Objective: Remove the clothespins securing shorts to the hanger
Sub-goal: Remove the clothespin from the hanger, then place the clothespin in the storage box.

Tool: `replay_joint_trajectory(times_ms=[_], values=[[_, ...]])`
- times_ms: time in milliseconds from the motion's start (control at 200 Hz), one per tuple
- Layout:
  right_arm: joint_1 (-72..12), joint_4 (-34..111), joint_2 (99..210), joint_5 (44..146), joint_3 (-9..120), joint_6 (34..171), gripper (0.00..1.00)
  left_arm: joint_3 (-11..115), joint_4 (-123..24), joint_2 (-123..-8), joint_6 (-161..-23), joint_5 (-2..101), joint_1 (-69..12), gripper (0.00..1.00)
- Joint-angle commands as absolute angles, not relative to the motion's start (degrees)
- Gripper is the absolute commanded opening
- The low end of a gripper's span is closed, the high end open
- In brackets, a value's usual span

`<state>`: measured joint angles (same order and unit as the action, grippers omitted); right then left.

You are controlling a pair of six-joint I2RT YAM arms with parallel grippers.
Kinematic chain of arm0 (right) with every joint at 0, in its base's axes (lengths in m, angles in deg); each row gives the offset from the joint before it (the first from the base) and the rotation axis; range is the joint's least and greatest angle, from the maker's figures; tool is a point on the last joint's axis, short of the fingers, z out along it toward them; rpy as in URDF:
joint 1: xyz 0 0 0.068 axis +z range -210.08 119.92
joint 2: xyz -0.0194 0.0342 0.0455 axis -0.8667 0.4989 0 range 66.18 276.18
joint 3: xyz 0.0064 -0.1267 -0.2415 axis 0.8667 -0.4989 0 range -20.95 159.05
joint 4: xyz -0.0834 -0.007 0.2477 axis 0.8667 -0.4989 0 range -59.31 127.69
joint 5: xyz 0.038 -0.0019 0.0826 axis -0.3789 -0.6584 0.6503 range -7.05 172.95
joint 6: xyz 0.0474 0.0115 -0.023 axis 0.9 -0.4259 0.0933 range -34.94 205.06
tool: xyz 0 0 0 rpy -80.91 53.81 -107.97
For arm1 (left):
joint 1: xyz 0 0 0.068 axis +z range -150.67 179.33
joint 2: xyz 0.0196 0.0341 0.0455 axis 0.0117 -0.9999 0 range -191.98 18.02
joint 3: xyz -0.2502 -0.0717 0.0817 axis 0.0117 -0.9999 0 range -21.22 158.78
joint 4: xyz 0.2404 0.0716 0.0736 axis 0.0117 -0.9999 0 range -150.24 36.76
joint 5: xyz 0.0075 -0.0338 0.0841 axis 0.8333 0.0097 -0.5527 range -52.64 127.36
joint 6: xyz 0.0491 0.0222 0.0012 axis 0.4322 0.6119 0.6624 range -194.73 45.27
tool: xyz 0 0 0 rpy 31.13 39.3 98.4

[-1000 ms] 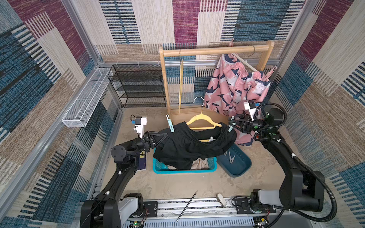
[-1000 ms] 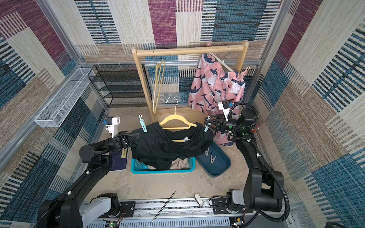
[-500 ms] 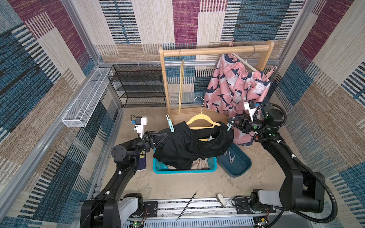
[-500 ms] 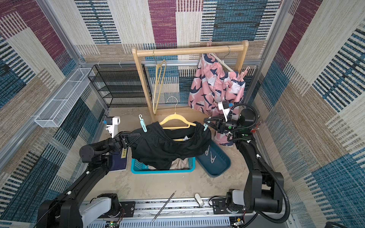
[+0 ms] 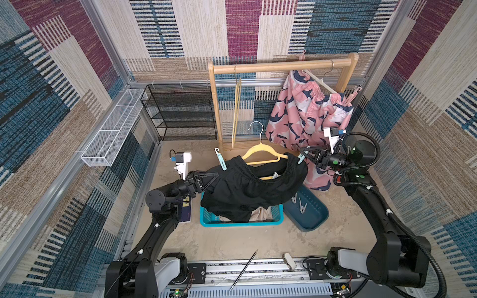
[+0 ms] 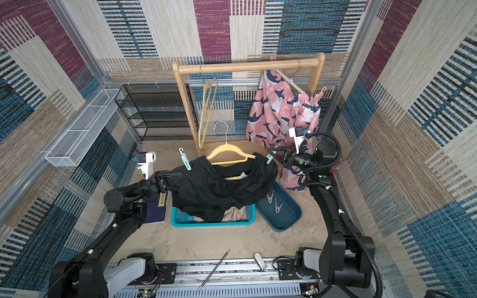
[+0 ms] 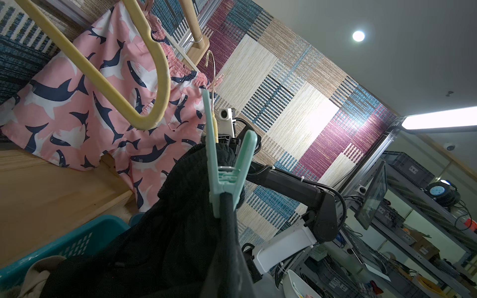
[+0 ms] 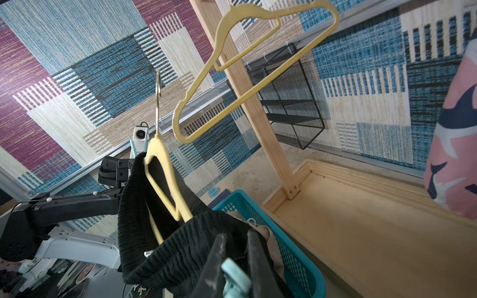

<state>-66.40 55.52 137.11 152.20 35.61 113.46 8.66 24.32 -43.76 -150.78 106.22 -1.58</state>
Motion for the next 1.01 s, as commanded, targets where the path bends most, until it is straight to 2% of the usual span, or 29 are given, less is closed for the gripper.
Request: replay_joint_trajectory(times_ms=[0, 115, 330, 481, 736, 1002], values=[[-66.27, 49.73, 136.01, 146.11, 38.37, 113.53, 0.0, 9.05, 27.43, -43.55, -150.85, 107.51, -1.82, 0.0], [-66.4, 42.76, 135.49, 140.8, 41.7, 111.89, 0.0, 9.01, 27.43, -43.53, -150.85, 107.66, -1.94, 0.0], [-66.76, 37.75, 136.31, 137.9, 43.68, 111.96, 0.0, 9.1, 27.44, -43.28, -151.2, 107.91, -2.21, 0.0], [-66.76, 26.89, 135.64, 125.92, 43.15, 105.48, 0.0, 9.1, 27.4, -42.99, -151.46, 108.08, -2.21, 0.0], [-64.06, 18.54, 132.41, 108.71, 31.61, 100.24, 0.0, 10.78, 26.48, -44.97, -150.98, 107.17, -2.12, 0.0], [-63.37, 28.05, 130.04, 107.81, 12.61, 107.8, 0.0, 13.04, 25.94, -47.55, -150.41, 108.53, -1.9, 0.0]])
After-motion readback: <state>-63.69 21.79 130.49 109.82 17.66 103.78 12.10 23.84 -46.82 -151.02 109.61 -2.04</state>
